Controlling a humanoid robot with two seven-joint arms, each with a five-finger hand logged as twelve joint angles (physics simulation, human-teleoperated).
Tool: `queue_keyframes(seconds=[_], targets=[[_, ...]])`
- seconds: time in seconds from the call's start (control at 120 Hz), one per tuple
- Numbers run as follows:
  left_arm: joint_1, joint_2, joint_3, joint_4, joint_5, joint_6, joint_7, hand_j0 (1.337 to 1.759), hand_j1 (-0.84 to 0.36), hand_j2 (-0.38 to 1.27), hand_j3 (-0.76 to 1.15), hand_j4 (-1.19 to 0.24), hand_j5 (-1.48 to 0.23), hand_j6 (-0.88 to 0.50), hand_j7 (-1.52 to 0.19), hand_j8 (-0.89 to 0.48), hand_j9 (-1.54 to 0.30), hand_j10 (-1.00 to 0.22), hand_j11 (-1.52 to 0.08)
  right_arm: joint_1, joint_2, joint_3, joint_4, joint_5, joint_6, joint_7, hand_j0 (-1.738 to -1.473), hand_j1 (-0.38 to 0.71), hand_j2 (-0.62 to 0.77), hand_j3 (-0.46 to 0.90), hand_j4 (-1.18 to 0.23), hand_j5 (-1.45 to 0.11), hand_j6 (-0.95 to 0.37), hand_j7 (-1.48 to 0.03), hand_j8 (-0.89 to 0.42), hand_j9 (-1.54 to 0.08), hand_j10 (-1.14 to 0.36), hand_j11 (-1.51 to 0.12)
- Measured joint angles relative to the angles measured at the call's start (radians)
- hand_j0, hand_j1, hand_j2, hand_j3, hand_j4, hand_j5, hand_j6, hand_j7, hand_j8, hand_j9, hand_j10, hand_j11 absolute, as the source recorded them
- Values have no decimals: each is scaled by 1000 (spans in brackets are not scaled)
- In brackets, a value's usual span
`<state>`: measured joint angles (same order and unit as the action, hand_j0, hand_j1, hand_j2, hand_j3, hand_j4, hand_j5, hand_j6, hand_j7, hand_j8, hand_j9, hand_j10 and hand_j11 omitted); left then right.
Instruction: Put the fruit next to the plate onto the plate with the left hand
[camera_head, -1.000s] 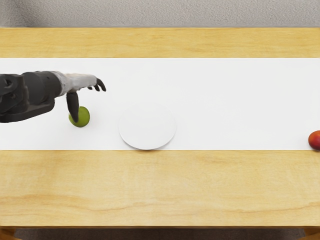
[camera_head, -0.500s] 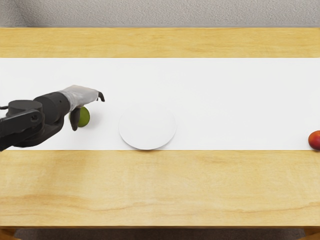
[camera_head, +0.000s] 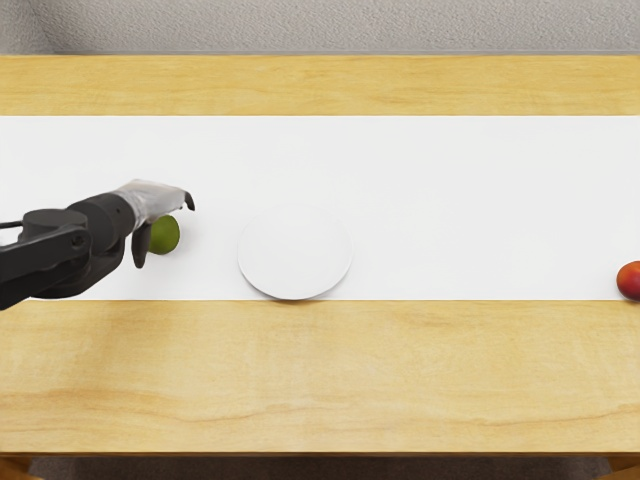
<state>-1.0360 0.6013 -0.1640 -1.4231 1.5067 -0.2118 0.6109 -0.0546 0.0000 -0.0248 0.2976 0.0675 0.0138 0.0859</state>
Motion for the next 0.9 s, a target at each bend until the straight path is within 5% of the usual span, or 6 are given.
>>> queue_keyframes(seconds=[0.592, 0.9], targets=[[7, -8, 22, 11, 1, 6, 0, 1658, -72, 74, 0, -357, -460, -358, -460, -358, -459, -357, -459, -1, 0, -1, 0, 0, 0, 0, -1658, -305, -8, 0, -36, -47, -36, -47, -36, -47, -36, -47], [10, -8, 25, 12, 1, 4, 0, 1655, -204, 104, 0, -530, -691, -429, -690, -410, -696, -527, -696, -1, 0, -1, 0, 0, 0, 0, -1658, -305, -8, 0, -36, -47, -36, -47, -36, -47, -36, -47]])
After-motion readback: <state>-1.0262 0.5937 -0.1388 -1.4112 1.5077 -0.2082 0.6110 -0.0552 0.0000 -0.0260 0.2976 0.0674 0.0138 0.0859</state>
